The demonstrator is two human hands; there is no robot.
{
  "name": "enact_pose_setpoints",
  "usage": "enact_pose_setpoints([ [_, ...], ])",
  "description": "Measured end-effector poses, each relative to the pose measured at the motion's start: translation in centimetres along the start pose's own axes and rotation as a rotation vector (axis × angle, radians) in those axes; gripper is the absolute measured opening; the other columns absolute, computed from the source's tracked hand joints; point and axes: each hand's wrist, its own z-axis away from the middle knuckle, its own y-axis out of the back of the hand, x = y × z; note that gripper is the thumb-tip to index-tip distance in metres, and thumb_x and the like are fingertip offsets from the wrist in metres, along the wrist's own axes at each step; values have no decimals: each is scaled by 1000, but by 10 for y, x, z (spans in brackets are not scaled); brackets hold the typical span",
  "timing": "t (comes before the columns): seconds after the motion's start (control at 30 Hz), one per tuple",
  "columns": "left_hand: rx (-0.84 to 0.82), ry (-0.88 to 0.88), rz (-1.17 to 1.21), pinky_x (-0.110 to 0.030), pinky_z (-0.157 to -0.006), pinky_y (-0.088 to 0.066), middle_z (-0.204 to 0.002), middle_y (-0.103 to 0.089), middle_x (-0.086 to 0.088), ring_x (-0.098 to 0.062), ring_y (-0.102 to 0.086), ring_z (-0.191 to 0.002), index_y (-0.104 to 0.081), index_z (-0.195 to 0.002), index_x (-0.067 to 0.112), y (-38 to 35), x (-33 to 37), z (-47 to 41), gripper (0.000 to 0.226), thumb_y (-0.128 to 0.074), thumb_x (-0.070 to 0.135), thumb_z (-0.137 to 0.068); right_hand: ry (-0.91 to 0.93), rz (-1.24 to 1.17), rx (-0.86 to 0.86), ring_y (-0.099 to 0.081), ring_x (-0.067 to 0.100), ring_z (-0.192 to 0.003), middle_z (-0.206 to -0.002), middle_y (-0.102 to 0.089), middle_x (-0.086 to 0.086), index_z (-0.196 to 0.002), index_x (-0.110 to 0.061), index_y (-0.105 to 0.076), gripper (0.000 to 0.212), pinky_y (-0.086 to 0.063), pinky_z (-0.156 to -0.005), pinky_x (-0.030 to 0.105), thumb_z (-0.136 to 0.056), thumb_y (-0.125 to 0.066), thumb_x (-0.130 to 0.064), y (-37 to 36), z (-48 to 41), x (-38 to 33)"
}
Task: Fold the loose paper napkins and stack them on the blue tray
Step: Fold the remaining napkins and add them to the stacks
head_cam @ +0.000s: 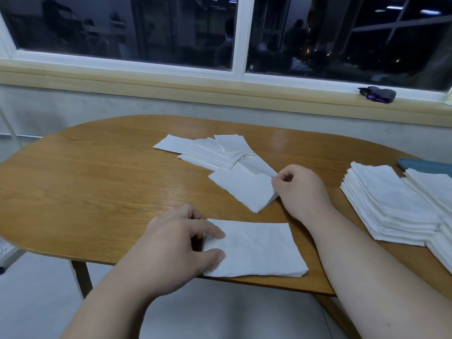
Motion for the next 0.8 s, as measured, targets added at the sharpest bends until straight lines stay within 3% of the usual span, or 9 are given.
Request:
enact_pose_setpoints([
  [0.13, -4, 0, -7, -19, -92, -32, -108, -44, 28, 5, -39, -109, -66, -97, 56, 1, 1, 0, 21, -70, 56, -76, 93, -256, 138, -66, 8, -60, -67, -70, -4, -84, -22, -60, 10, -52, -55, 31, -94, -58, -25, 20, 19, -14],
  [0.23, -3, 4, -6, -21, -92, -35, -107, -45, 28, 3, -41, -109, -66, -97, 57, 1, 1, 0, 22, -70, 56, -76, 3, -415, 141, -68, 12, -54, -75, -72, -1, -98, -21, -57, 8, -48, -46, 24, -95, -60, -28, 26, 29, -18],
  [0.33, 1, 4, 8, -22, -91, -37, -106, -46, 29, 2, -44, -107, -67, -97, 56, 1, 1, 1, 22, -72, 55, -75, -99, -279, -52, -69, 12, -61, -84, -72, -6, -120, -30, -50, 34, -46, -50, 23, -92, -63, -43, 20, 32, -11],
  [0.43, 9, -8, 3, -23, -93, -38, -106, -46, 29, 2, -43, -108, -67, -96, 56, 1, 1, 1, 21, -72, 55, -76, -46, -156, -110, -65, 6, -78, -86, -71, -11, -133, -37, -49, 45, -46, -61, 25, -91, -63, -28, 14, 32, -6],
  [0.57, -1, 1, 6, -24, -95, -38, -108, -43, 32, 1, -42, -109, -68, -99, 55, 2, 1, 1, 22, -72, 54, -77, 32, -52, -140, -58, -3, -78, -99, -65, -17, -119, -35, -67, 37, -40, -58, 14, -96, -49, -12, 14, 31, -10],
  [0.63, -6, 2, 4, -24, -95, -37, -108, -42, 34, 1, -42, -109, -67, -99, 55, 2, 1, 1, 22, -71, 54, -77, 55, -60, -127, -57, -6, -63, -93, -64, -19, -111, -35, -69, 36, -37, -49, 11, -98, -46, -10, 18, 32, -14],
  [0.8, -16, 10, 32, -25, -94, -38, -107, -46, 31, 1, -42, -111, -67, -98, 55, 1, -2, 0, 23, -71, 56, -75, 101, -318, -81, -61, 8, -61, -85, -72, -8, -92, -33, -76, 36, -48, -52, 25, -96, -55, -5, 45, 39, -26],
])
